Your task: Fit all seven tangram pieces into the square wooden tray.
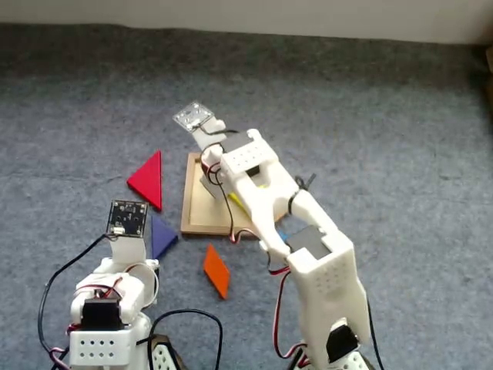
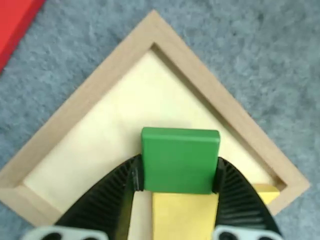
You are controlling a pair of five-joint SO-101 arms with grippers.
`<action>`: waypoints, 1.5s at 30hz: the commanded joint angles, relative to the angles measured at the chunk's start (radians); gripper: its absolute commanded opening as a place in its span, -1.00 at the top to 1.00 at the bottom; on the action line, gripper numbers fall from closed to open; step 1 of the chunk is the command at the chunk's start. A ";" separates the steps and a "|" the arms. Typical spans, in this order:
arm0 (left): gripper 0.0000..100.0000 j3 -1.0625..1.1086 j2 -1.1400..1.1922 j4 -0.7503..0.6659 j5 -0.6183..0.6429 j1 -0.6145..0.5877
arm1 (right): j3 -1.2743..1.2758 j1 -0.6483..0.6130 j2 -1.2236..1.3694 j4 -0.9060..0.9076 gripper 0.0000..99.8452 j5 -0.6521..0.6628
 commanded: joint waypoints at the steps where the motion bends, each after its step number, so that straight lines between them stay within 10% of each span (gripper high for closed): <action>1: 0.89 0.019 -0.036 0.005 -0.006 -0.005 | -0.084 0.002 -0.013 0.061 0.65 0.012; 7: 0.89 0.019 -0.036 0.005 -0.006 -0.005 | -0.093 0.004 -0.012 0.074 0.36 0.008; 23: 0.89 0.019 -0.036 0.005 -0.006 -0.005 | -0.084 0.067 -0.240 0.163 0.35 -0.011; 45: 0.89 0.019 -0.036 0.005 -0.006 -0.005 | 0.598 0.209 -0.759 0.236 0.35 -0.132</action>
